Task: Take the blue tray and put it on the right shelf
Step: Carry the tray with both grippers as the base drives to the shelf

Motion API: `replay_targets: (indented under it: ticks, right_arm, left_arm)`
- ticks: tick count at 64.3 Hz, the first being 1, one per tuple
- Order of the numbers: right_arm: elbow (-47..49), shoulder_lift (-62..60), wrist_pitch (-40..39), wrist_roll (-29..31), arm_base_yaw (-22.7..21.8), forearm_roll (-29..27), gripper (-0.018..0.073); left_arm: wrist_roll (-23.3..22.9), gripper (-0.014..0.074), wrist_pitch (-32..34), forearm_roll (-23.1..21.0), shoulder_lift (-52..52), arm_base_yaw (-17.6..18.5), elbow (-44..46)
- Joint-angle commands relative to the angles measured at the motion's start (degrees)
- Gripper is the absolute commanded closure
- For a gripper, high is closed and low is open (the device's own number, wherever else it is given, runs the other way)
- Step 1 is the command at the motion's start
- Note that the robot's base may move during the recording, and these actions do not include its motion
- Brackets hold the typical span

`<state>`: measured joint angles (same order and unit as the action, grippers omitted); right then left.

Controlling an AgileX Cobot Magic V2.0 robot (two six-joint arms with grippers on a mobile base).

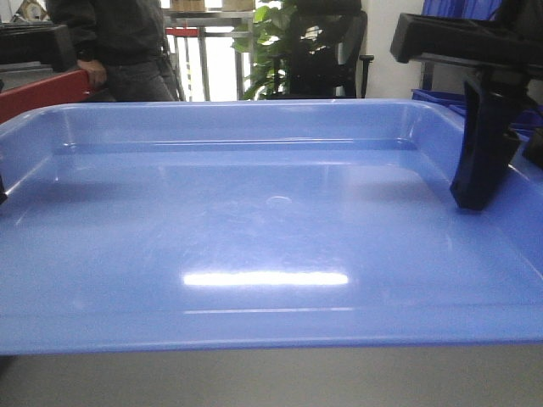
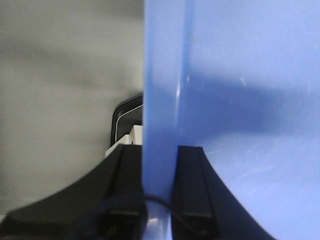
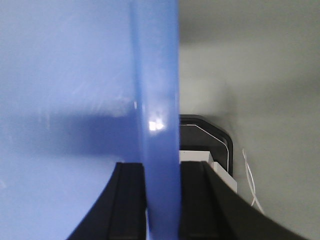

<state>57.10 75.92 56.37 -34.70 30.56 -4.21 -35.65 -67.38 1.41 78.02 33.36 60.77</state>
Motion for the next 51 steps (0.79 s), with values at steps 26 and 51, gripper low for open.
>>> replay_targets:
  ticks: [26, 51]
  right_arm:
    - [1.77, -1.91, -0.47, -0.26, -0.13, 0.90, 0.0396]
    - [1.77, -1.91, -0.47, -0.26, -0.13, 0.90, 0.0396]
  left_arm:
    - [-1.73, 0.0645, -1.44, 3.53, -1.53, -0.27, 1.50]
    - [-1.73, 0.0645, -1.44, 3.53, -1.53, -0.27, 1.50]
